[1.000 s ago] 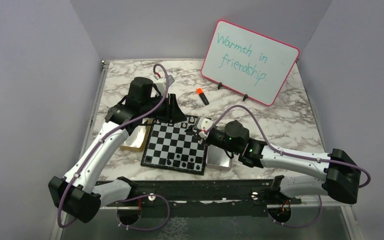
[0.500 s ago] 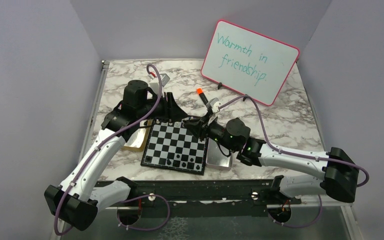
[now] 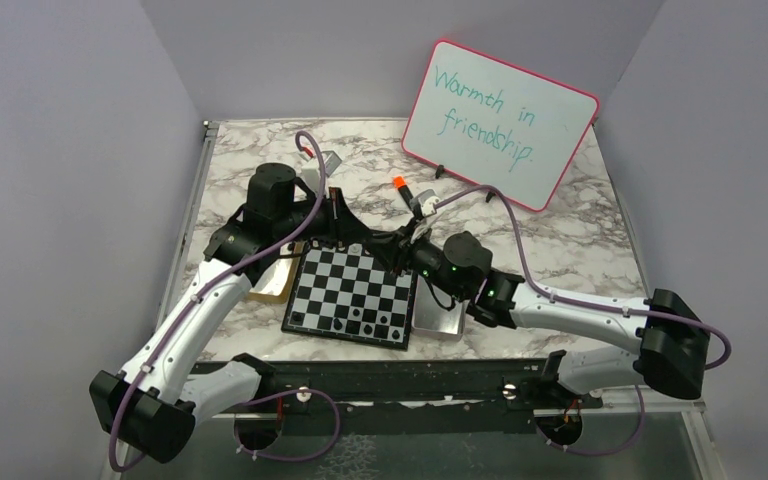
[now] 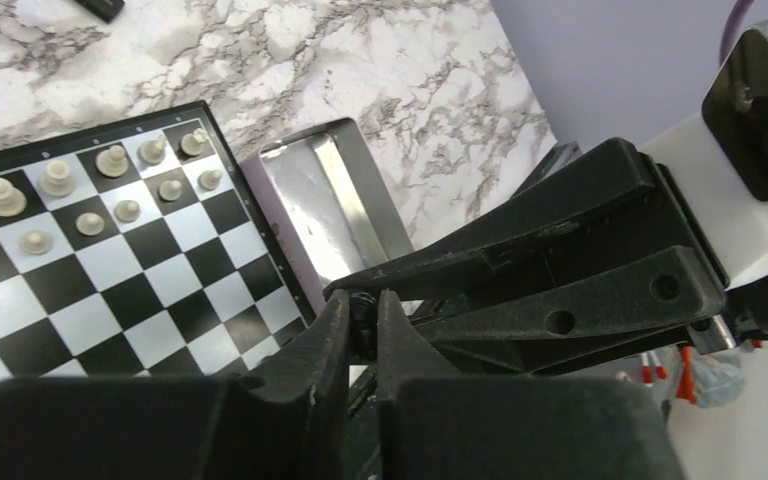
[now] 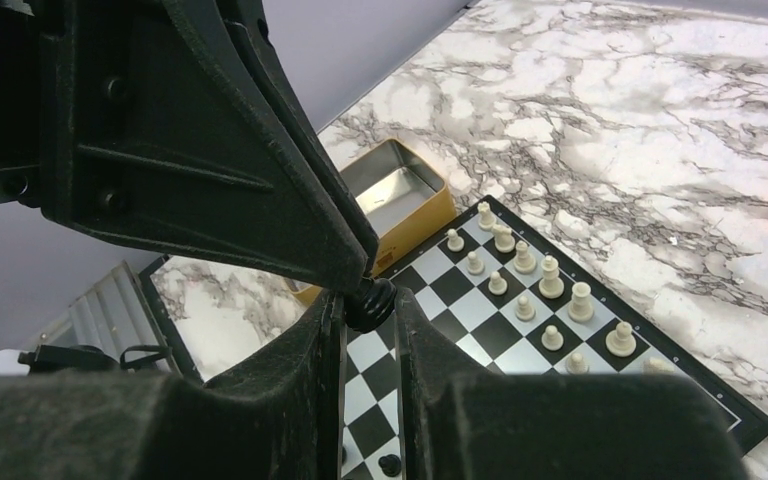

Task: Set up the chess pieces on the board
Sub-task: Place the chess piece on the chessboard.

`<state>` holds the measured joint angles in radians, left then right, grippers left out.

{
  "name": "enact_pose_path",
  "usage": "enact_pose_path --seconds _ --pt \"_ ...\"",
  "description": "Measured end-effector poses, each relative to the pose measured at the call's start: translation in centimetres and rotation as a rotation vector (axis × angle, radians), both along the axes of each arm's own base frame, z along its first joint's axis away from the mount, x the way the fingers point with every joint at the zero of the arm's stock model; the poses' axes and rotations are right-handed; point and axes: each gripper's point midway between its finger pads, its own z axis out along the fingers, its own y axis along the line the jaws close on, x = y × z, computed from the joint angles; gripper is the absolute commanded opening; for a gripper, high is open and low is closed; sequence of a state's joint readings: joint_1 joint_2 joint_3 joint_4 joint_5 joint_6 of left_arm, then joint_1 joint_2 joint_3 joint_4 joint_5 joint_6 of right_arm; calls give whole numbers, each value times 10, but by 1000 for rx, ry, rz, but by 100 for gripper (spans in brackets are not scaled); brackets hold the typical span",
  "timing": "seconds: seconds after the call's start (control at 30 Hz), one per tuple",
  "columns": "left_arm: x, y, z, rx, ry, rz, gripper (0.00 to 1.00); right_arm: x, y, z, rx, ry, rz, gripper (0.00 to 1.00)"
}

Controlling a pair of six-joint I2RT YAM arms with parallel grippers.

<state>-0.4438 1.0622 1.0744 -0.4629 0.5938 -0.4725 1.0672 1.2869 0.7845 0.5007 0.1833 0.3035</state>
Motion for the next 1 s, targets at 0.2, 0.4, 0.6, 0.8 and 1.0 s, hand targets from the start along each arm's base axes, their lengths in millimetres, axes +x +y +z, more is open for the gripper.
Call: enact_pose_path --seconds 0.2,0.4,0.6,0.8,1.0 --pt "0 5 -6 27 -2 14 0 1 1 -5 -5 15 -8 26" --pt "-1 16 -17 99 13 57 0 -1 1 -9 -21 24 -2 59" --pt "-4 35 -27 183 29 136 0 -9 -16 -8 -37 13 -3 70" --pt "-13 65 -44 299 73 252 0 -22 -53 3 -31 -25 -32 100" --pt "-35 87 -86 392 183 331 0 -26 -85 25 -14 -82 -95 100"
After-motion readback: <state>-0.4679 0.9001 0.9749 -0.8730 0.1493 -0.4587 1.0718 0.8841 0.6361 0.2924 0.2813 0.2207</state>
